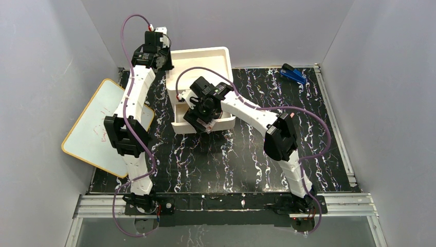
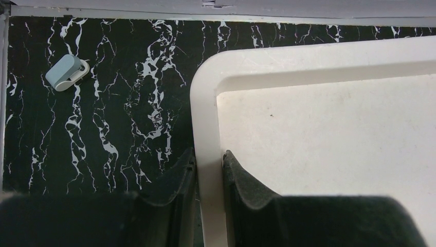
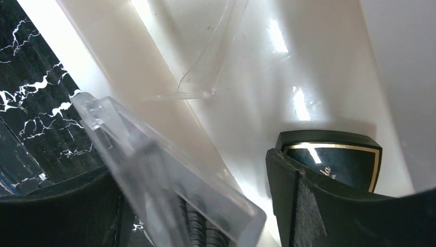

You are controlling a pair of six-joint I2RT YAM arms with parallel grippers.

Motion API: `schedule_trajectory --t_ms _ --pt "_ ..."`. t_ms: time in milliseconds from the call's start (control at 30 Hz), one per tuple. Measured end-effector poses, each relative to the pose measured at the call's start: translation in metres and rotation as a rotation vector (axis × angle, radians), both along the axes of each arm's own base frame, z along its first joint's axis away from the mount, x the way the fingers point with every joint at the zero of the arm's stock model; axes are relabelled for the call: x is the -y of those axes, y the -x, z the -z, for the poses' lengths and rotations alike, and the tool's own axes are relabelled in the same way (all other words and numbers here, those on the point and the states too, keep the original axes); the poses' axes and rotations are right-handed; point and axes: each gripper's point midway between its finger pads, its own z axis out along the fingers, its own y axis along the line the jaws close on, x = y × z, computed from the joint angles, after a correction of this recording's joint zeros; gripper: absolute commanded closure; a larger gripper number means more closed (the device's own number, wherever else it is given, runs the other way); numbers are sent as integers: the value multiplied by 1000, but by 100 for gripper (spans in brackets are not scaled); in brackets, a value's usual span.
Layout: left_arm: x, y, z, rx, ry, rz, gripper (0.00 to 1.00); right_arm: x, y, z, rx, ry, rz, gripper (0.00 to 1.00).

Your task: Organize the makeup

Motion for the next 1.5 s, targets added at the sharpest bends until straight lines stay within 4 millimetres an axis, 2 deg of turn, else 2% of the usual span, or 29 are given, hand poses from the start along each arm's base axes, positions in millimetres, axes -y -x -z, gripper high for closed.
schedule_trajectory --t_ms 100,133,167,200,233,267,333,433,533,667,1067,1333,1433,1500 --pt "0 0 0 -4 -1 0 100 1 -2 -4 14 6 -2 14" --pt "0 0 1 -5 -1 0 100 1 -3 -6 20 5 -2 18" --pt "0 0 1 -6 -1 -1 100 1 -4 -8 25 5 -2 27" --pt "0 0 1 -6 -1 -4 100 1 -4 -9 27 4 0 43" --pt "0 0 1 -6 -2 -6 100 1 -5 -10 29 2 1 56" --pt "-1 0 1 -7 -5 -10 100 0 -3 -13 19 -8 3 59" --pt "-1 0 1 -6 -6 -15 100 -3 3 -30 14 -39 5 59" --pt "0 1 1 -9 -9 -14 100 -3 -15 -56 109 -80 41 62" --pt "3 2 2 -11 -10 -7 100 3 -33 -64 156 -89 84 65" --pt "4 2 1 -12 -12 -6 100 9 -38 -63 159 -78 98 64" --pt "4 3 1 -14 -12 -6 100 7 -39 -60 166 -79 99 73" --pt "5 3 1 -20 -12 -6 100 2 -24 -28 147 -106 74 72" --pt "5 3 1 -24 -13 -7 100 -2 -28 -25 178 -139 75 68" --pt "5 3 2 -27 -14 -6 100 -6 -29 -23 190 -154 74 55"
